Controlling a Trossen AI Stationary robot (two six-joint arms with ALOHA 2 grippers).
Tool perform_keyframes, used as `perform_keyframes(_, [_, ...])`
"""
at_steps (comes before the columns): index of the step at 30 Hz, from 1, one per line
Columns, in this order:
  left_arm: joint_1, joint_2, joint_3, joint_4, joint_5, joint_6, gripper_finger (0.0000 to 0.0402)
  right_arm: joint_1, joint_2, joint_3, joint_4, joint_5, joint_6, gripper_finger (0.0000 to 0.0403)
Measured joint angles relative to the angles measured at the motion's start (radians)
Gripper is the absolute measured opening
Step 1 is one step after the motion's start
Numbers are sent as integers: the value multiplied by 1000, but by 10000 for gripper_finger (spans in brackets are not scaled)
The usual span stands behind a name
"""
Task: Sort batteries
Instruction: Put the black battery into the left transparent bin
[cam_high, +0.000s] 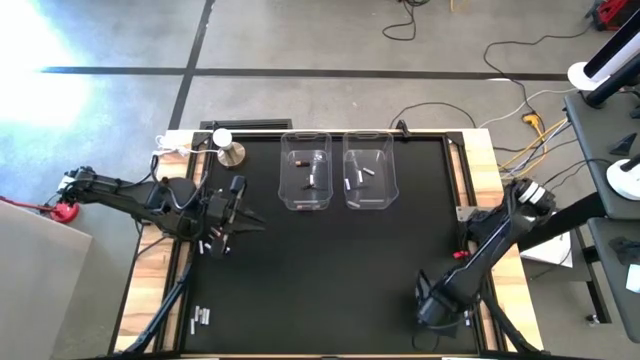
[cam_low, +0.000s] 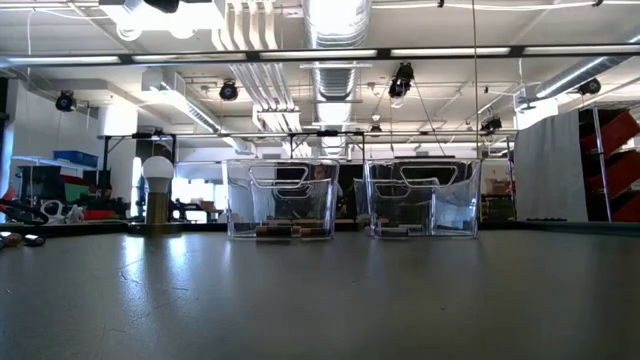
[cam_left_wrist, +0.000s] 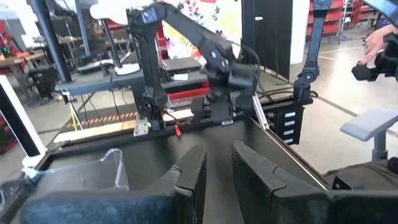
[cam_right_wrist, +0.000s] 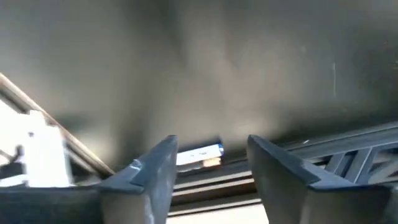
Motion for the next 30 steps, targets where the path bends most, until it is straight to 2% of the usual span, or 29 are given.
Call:
perform_keyframes(8, [0, 0, 0, 17, 0, 53, 57, 74, 150, 60, -7, -170, -82, 273])
perform_keyframes(18, [0, 1, 0, 18, 0, 100, 57, 173, 241, 88, -6, -176, -127, 341])
perform_keyframes(23, [0, 1, 0, 26, 0, 124, 57, 191, 238, 55, 1, -170, -140, 349])
perform_keyframes(30, [0, 1, 0, 29, 0, 124, 57, 192, 240, 30, 21, -153, -170, 331])
